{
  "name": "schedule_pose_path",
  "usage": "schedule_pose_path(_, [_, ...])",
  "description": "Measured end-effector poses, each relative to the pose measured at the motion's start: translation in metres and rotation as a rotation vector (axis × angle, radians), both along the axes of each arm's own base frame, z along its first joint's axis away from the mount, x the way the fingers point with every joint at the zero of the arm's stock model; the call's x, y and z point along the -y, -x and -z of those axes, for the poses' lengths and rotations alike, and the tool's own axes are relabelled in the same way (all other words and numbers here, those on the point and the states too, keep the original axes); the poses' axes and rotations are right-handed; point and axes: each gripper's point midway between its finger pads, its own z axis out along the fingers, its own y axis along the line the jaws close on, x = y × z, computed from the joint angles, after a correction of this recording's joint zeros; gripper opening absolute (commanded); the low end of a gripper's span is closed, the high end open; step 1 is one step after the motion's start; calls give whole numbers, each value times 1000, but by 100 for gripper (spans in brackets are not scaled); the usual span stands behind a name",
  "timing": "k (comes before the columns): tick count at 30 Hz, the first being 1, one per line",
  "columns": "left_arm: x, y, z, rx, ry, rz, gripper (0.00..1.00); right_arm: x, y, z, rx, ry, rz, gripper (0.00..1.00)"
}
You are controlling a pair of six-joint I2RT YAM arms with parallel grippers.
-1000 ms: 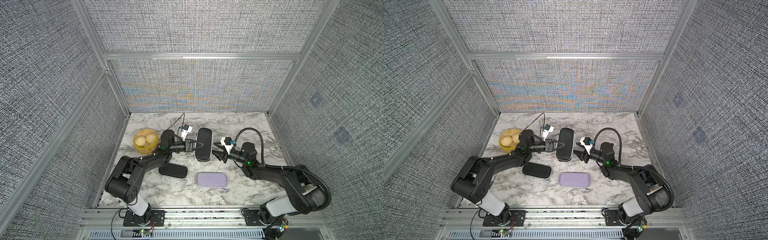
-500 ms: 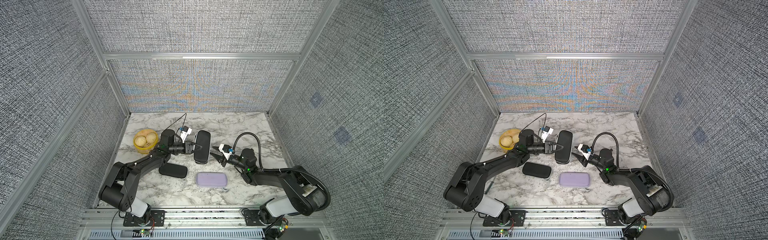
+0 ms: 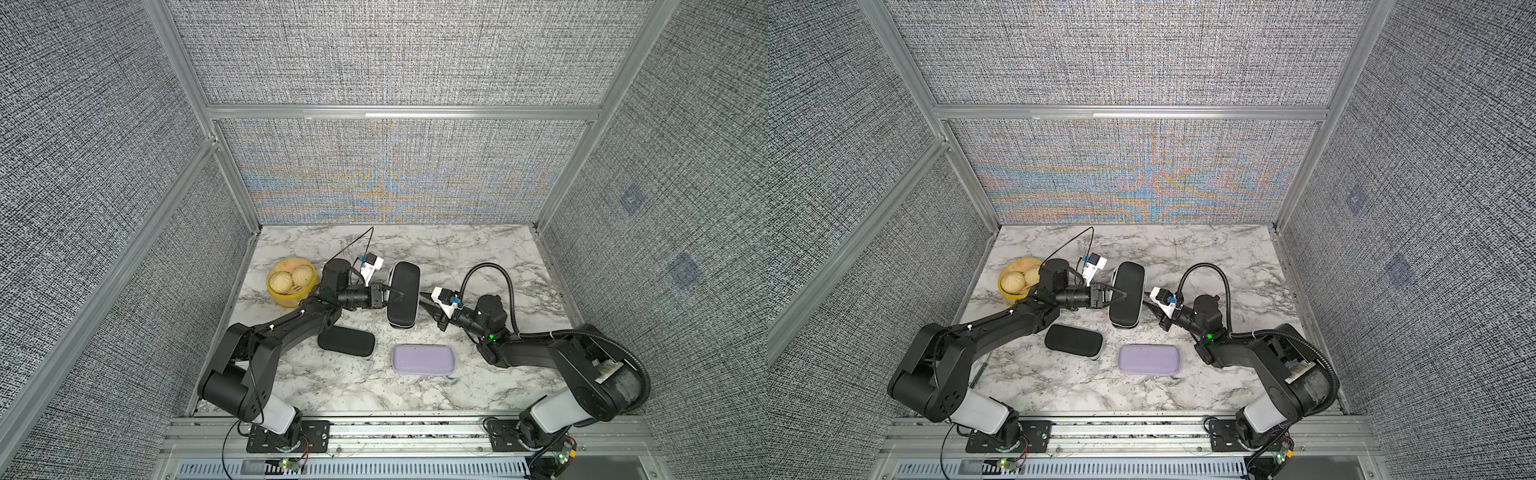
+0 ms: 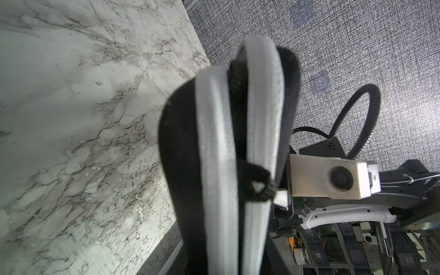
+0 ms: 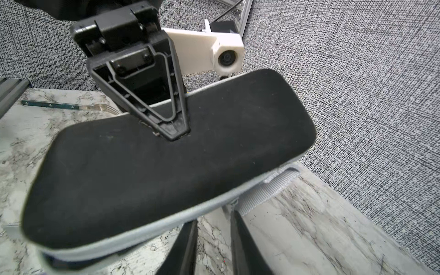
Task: Put umbrellas into zippered umbrella sleeves
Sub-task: Pick up the umbrella sleeve at the center of the board, then zip the zipper on the umbrella sleeve.
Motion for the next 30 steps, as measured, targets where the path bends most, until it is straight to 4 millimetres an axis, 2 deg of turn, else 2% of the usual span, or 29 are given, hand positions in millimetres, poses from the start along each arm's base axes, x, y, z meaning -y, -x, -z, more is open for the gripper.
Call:
schedule_pose_path(16, [0,9,2,11,-10,27,0,-3,-6,3,-20,-15,-3,28])
schedule_pose_path(18, [0,10,2,11,-10,28,0,-3,-5,-1,-13,-20,-3,24])
schedule_pose_path(20, [1,9,1,14,-9,28,0,-2,-5,-2,-16,-18,-4,10])
schedule_pose_path(22, [1,9,1,16,-9,29,0,-4,-4,-2,-19,-15,-15,1])
schedule_pose_path(30, [4,6,5,-2,-12,30,0,-3,0,5,-38,20,-11,0])
